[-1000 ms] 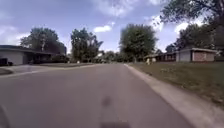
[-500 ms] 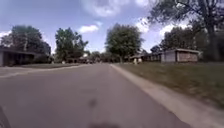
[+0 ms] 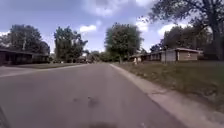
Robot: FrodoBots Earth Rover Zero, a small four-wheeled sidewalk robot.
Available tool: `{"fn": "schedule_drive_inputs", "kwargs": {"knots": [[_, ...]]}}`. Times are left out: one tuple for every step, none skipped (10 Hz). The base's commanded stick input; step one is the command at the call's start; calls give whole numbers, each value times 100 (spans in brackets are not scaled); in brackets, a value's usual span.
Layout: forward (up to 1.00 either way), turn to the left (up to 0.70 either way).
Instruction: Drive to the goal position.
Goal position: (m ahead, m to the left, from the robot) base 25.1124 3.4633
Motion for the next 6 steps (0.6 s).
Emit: {"fn": "schedule_drive_inputs", "kwargs": {"knots": [[93, 0], [91, 0], [92, 0], [96, 0], [98, 0], [99, 0]]}}
